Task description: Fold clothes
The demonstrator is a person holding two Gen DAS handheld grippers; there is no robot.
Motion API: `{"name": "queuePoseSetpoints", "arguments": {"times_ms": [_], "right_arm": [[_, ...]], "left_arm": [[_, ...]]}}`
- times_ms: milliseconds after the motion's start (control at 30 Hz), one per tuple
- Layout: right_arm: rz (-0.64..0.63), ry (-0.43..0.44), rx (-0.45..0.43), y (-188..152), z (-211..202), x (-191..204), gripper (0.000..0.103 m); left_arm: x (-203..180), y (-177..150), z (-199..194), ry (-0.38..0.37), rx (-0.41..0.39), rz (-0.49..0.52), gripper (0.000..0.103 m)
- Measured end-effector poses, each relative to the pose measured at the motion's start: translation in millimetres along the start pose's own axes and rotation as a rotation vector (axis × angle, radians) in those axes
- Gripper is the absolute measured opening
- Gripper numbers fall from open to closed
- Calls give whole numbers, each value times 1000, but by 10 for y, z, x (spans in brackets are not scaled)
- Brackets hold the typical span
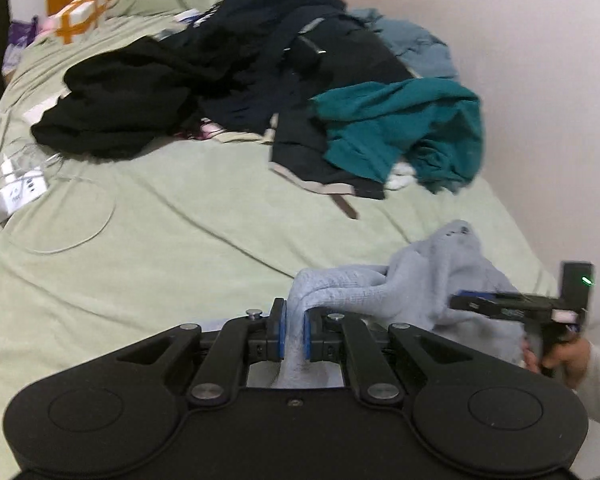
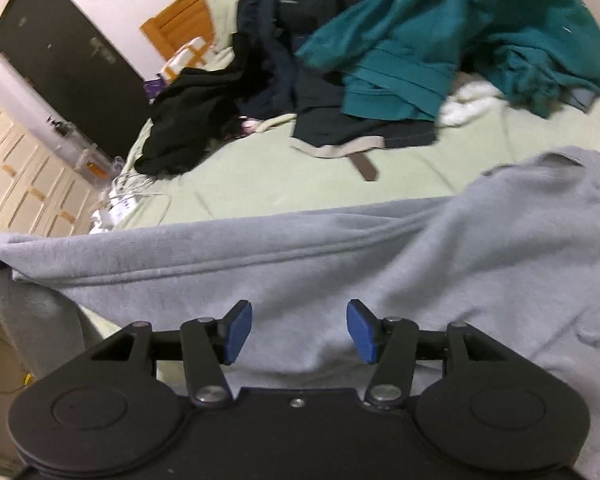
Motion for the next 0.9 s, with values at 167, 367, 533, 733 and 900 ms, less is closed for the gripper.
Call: {"name": "queuePoseSetpoints", "arguments": {"times_ms": [167,367,533,733,900], "right_arm": [[-19,-16,20,-22,357,-20,55],[-86,-113,31,-43,1029,-338,54],[-107,-159,14,64,1398,-533,53],[-404,5,146,342,1362,-323,82],[-608,54,324,385,1526,-310,84]], "left_arm": [[286,134,600,53,23,8,9],[647,266,1535,144,5,-33,9],[947,199,2099,187,-21,-124,17],[1181,-91,1964,191,-119,-254,53],[1266,-450,1546,172,-221,-375,69]]}}
Point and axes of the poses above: each gripper's, at about its wrist camera, not at the fingertips, and z roughly the way its jaws point, x to its left, y to its top, the point moved 6 cm from there along z, roughly the way its jaws point, and after that the axes turned 8 degrees about y, right-handed, at the moved point
